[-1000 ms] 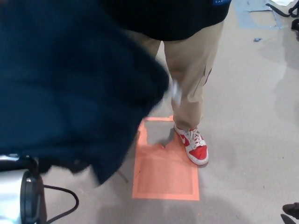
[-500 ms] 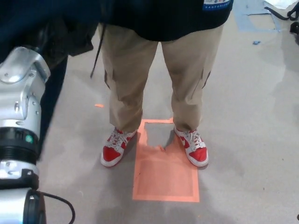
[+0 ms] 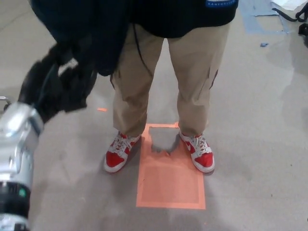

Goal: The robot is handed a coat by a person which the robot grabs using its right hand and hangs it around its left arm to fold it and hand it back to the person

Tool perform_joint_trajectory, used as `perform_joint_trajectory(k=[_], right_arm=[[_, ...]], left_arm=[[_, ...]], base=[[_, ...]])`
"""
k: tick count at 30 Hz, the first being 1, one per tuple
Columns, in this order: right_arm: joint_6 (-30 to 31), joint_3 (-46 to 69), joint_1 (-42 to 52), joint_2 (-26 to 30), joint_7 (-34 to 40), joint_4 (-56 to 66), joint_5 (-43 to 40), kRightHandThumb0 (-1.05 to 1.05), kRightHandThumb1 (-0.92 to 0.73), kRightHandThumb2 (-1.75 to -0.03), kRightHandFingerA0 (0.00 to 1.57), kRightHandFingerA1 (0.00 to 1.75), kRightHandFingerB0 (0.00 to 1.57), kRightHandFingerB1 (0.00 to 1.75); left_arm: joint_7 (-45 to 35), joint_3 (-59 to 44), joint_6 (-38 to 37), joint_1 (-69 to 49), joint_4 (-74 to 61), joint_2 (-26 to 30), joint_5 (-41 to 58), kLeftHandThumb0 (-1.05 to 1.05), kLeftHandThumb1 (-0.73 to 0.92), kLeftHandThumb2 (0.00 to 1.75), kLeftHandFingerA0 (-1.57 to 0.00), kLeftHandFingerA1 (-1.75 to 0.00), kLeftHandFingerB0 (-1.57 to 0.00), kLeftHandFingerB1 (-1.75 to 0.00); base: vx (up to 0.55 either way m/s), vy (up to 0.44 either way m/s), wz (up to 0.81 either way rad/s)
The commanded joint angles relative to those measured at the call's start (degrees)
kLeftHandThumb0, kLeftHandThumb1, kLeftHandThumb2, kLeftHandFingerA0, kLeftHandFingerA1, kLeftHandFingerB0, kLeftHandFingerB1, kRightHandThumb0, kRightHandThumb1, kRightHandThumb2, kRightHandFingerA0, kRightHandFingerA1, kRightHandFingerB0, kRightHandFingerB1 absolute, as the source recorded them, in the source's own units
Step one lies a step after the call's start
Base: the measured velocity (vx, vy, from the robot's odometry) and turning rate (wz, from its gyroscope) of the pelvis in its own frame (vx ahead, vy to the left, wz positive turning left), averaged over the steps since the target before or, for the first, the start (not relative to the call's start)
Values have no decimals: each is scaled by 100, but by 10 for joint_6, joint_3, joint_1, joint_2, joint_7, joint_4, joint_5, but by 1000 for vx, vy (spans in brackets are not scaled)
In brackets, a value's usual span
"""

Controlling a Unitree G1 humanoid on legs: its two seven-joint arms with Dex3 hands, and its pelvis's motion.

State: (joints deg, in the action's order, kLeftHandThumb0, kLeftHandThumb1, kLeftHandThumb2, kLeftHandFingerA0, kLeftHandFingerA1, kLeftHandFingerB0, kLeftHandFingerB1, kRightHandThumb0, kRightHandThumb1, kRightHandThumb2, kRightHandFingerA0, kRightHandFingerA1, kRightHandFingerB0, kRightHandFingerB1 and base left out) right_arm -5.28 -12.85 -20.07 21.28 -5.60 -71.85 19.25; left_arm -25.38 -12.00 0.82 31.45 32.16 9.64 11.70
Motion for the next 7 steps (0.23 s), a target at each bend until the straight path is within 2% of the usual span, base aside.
perform_joint_trajectory(k=[1,2,3,4,5,6,7], right_arm=[[-1,23,-2,-6,27,14,-17,-83,-77,-104,7,24,6,16],[-1,26,-3,-6,29,18,-16,-81,-76,-103,7,28,7,18],[-2,28,-5,-6,32,20,-17,-81,-76,-103,7,28,7,18],[-4,29,-7,-6,36,24,-14,-78,-75,-103,7,33,7,23],[-4,34,-7,-7,40,30,-17,-78,-73,-102,7,35,7,24],[0,35,-6,-9,41,35,-17,-77,-74,-102,7,33,7,24],[0,35,-6,-9,41,35,-17,-77,-74,-102,7,33,7,24]], left_arm=[[-42,-20,-42,-84,16,17,27,-35,55,108,0,-48,0,-48],[-48,-25,-44,-97,20,17,32,-62,79,67,-15,-33,-10,-22],[-52,-29,-45,-105,24,17,37,-62,79,67,-15,-33,-10,-22],[-59,-30,-63,-119,41,21,32,-67,58,92,-8,-45,0,-33],[-57,-30,-79,-134,54,25,22,-62,81,67,-14,-33,-8,-21],[-55,-30,-86,-146,64,29,16,-68,61,94,-9,-45,0,-32],[-55,-30,-86,-146,64,29,16,-68,61,94,-9,-45,0,-32]], base=[[0,0,0],[0,0,0],[0,0,0],[0,0,0],[0,0,0],[0,0,0],[0,0,0]])
